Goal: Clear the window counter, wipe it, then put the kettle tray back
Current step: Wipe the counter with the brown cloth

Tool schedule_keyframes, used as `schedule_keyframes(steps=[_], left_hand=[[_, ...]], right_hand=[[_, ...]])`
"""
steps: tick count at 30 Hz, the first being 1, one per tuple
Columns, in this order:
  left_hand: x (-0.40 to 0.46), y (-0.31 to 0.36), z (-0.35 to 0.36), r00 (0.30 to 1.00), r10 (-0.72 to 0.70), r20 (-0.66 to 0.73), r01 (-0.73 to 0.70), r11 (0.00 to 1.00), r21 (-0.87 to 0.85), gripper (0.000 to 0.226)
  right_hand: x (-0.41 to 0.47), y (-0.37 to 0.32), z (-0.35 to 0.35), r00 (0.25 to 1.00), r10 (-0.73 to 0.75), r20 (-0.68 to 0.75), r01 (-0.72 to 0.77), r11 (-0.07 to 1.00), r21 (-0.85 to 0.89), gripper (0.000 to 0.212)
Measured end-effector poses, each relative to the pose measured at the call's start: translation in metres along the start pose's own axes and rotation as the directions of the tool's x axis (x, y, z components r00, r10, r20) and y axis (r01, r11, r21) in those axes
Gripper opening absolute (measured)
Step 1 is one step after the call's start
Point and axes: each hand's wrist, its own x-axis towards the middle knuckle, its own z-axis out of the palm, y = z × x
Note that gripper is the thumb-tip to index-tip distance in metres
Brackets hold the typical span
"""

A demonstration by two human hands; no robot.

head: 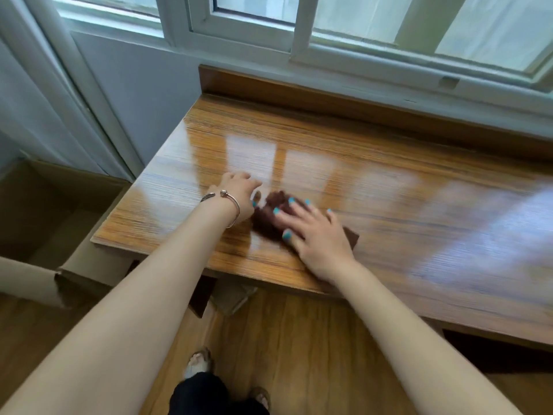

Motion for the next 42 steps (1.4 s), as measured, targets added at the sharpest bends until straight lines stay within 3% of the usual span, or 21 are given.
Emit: schedule_keyframes(steps=[5, 7, 12, 15, 19, 23, 28, 31, 34, 38, 42], left_hand=[[0.035, 0.031, -0.012, 0.994, 0.089, 0.069, -0.091, 0.995, 0.031, 0.055], [0.046, 0.047, -0.022, 0.98, 0.141, 0.137, -0.155, 0.983, 0.103, 0.062], [0.092, 0.058, -0.034, 0.962, 0.111, 0.251, -0.156, 0.974, 0.166, 0.098], [0.109, 0.066, -0.044, 0.933, 0.082, 0.351, -0.164, 0.964, 0.21, 0.115], [0.122, 0.069, -0.038, 0.931, 0.071, 0.359, -0.156, 0.964, 0.214, 0.123], [0.126, 0.067, -0.031, 0.938, 0.052, 0.344, -0.131, 0.968, 0.212, 0.126], [0.111, 0.085, -0.027, 0.96, -0.031, 0.279, -0.016, 0.986, 0.165, 0.115], [0.103, 0.099, -0.02, 0.954, 0.058, 0.293, -0.097, 0.988, 0.117, 0.123], [0.087, 0.112, -0.016, 0.901, 0.102, 0.422, -0.121, 0.993, 0.018, 0.13], [0.072, 0.126, -0.013, 0.903, 0.048, 0.428, -0.107, 0.988, 0.115, 0.138], [0.072, 0.125, -0.014, 0.901, 0.03, 0.432, -0.088, 0.989, 0.115, 0.139]], right_hand=[[-0.067, 0.017, 0.002, 0.957, -0.267, 0.112, 0.273, 0.961, -0.042, 0.049], [-0.054, 0.037, -0.006, 0.945, -0.291, 0.15, 0.301, 0.952, -0.052, 0.049], [0.03, 0.096, -0.028, 0.997, 0.023, 0.076, -0.017, 0.996, -0.082, 0.046], [0.095, 0.126, -0.038, 0.986, 0.164, 0.016, -0.162, 0.984, -0.075, 0.046], [0.17, 0.154, -0.053, 0.937, 0.347, -0.032, -0.348, 0.935, -0.068, 0.047], [0.175, 0.147, -0.049, 0.935, 0.35, -0.061, -0.352, 0.936, -0.015, 0.047], [0.068, 0.107, -0.033, 0.981, 0.184, -0.053, -0.182, 0.983, 0.036, 0.047], [0.017, 0.107, -0.026, 0.997, 0.077, -0.022, -0.076, 0.996, 0.039, 0.053], [0.046, 0.157, -0.035, 0.975, 0.211, -0.068, -0.21, 0.978, 0.02, 0.049], [0.125, 0.222, -0.059, 0.871, 0.479, -0.105, -0.482, 0.876, 0.002, 0.046], [0.144, 0.223, -0.06, 0.848, 0.52, -0.104, -0.522, 0.853, 0.009, 0.047]])
